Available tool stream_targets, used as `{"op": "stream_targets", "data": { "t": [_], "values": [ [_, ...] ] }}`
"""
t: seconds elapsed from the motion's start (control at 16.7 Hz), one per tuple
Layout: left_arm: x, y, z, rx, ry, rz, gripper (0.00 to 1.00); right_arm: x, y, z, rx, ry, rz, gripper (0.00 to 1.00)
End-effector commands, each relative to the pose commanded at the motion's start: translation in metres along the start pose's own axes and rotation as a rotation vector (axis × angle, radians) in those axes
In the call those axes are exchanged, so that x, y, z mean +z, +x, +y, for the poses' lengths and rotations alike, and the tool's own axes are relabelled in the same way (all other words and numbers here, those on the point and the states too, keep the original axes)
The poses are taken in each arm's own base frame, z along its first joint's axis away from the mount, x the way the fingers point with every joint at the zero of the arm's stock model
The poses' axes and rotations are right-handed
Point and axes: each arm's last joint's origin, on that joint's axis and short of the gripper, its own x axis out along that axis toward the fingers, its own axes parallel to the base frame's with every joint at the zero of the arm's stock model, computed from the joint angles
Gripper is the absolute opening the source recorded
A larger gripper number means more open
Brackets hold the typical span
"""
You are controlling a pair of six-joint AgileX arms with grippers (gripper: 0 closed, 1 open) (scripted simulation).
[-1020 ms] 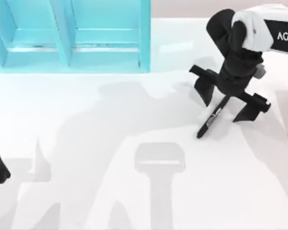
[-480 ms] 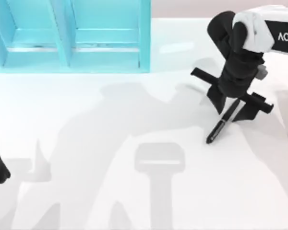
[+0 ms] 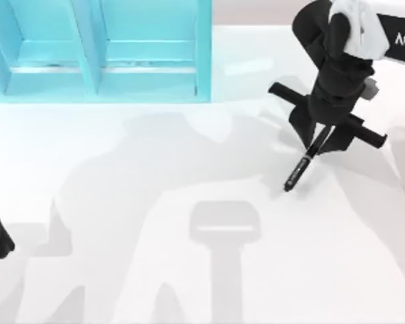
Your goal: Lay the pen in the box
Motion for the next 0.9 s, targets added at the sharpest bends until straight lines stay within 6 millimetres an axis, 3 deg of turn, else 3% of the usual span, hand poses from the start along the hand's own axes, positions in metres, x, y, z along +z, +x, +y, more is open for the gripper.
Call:
{"op": "stream_targets", "data": {
  "t": [0.42,0.72,0.9],
  "values": [
    [0.000,0.000,0.000,0.000,0.000,0.000,1.00,0.001,-0.072,0.002,-0.020,-0.001,0.013,0.00],
    [0.000,0.000,0.000,0.000,0.000,0.000,1.00,0.001,-0.074,0.002,-0.017,0.000,0.012,0.00],
    [0.000,0.000,0.000,0.000,0.000,0.000,1.00,0.023,-0.077,-0.019,-0.021,0.071,0.013,0.00]
  ]
}}
